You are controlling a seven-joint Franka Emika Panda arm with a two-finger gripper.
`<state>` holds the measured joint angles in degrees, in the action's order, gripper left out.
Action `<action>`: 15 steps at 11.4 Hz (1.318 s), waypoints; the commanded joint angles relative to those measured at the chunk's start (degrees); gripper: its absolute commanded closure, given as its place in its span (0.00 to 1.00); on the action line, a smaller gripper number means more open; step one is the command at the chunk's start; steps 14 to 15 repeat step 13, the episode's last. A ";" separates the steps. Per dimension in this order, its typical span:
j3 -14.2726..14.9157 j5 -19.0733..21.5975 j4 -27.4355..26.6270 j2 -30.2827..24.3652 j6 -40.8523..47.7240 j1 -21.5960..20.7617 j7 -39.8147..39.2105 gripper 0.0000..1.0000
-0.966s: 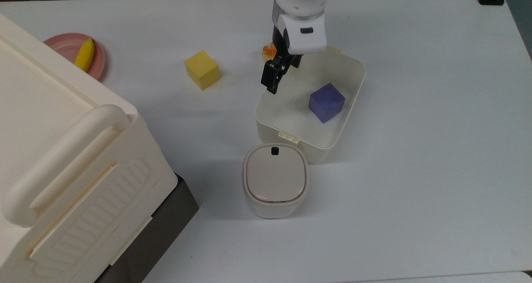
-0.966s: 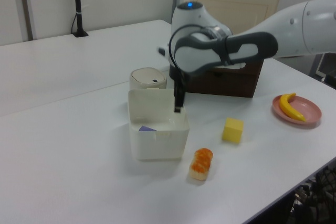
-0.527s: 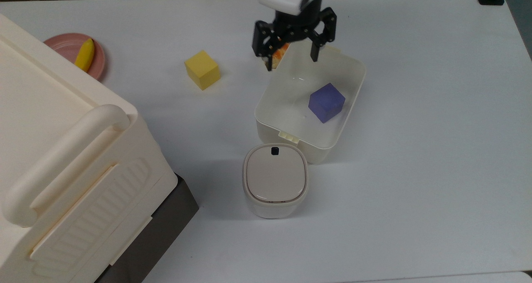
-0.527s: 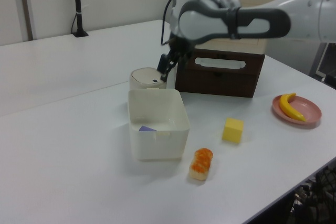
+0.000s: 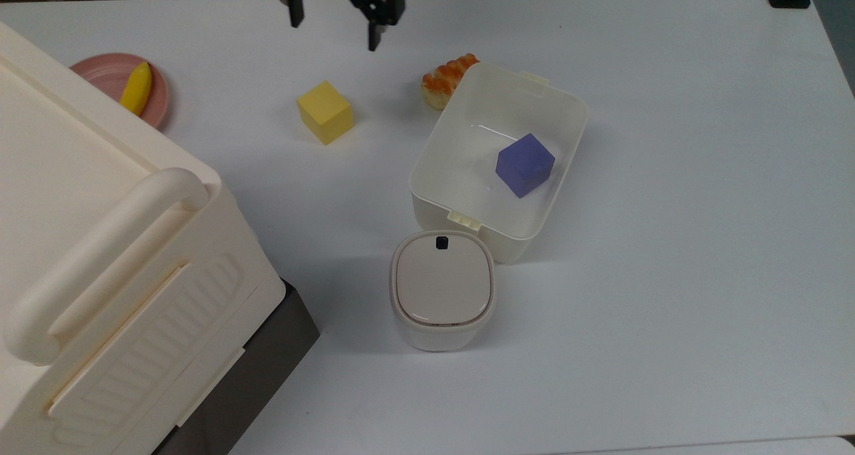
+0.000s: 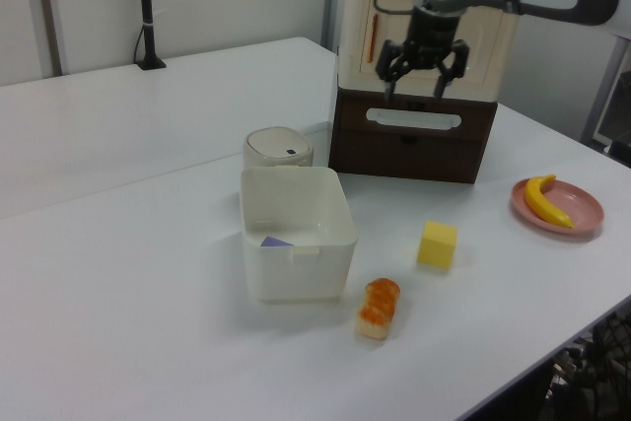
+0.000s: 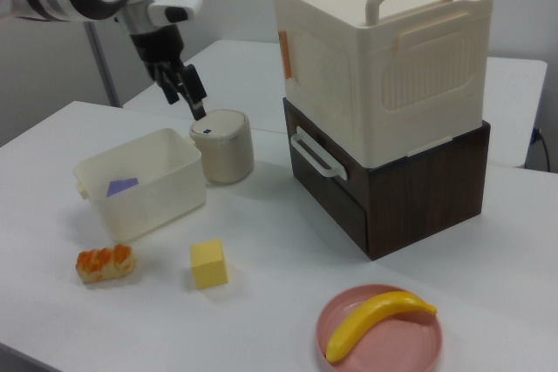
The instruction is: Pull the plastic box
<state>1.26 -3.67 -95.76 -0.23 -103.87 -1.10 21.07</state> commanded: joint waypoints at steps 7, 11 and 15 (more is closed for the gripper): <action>-3.98 3.93 3.21 0.06 3.32 6.64 -4.46 0.00; -3.98 4.02 3.12 0.41 3.06 6.20 -5.87 0.00; -3.72 3.93 3.12 0.32 3.14 6.02 -6.31 0.00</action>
